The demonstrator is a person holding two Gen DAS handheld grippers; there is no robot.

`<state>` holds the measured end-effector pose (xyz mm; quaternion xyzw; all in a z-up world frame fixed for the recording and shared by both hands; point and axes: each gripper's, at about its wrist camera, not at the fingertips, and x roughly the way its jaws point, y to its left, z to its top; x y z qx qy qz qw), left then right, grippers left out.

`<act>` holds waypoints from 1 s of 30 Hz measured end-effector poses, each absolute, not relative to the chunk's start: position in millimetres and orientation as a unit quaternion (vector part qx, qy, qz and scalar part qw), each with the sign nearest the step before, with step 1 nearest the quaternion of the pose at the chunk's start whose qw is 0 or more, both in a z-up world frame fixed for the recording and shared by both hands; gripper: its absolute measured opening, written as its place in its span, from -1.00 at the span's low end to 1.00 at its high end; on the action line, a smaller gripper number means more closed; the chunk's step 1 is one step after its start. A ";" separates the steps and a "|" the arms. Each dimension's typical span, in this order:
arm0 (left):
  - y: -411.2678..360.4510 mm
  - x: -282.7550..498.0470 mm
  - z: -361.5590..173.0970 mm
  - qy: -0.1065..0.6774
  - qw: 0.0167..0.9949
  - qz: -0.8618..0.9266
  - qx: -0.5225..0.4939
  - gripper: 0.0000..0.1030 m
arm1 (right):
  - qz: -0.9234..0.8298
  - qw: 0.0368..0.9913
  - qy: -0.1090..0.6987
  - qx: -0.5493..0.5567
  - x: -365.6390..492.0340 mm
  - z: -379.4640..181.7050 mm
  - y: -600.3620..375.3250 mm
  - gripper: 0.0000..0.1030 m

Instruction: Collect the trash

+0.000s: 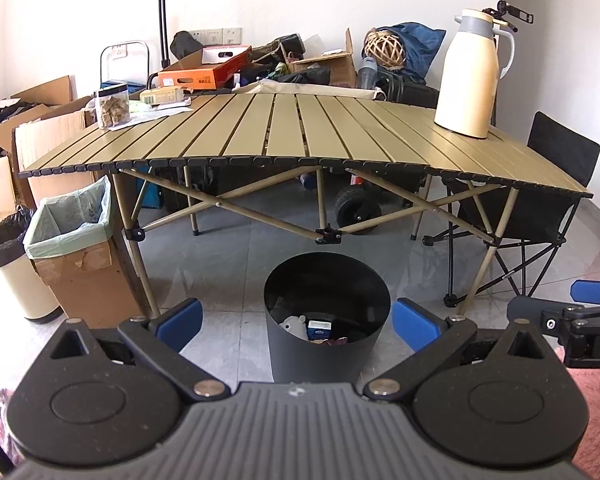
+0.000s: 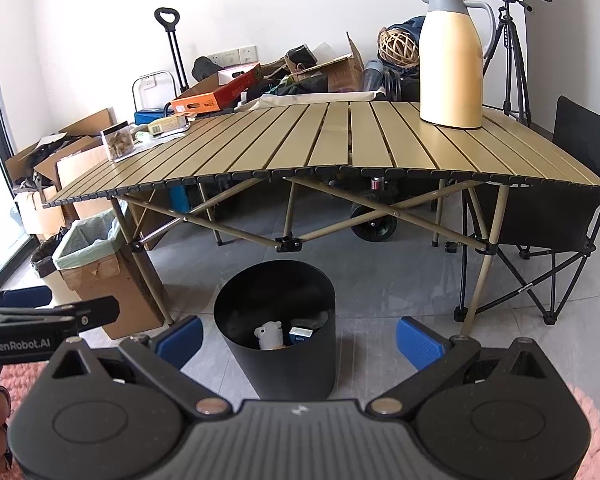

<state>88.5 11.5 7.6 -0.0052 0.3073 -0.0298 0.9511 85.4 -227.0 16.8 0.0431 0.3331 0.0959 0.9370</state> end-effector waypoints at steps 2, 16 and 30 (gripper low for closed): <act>10.3 87.0 7.9 0.306 0.952 -0.032 -0.003 1.00 | 0.097 0.937 0.332 0.042 83.9 17.1 -227.0 1.00; 12.5 82.7 9.7 0.301 0.953 -0.033 -0.005 1.00 | 0.098 0.940 0.324 0.038 79.5 20.9 -226.6 1.00; 15.1 81.1 12.2 0.299 0.954 -0.033 -0.005 1.00 | 0.096 0.942 0.320 0.035 77.2 22.7 -224.4 1.00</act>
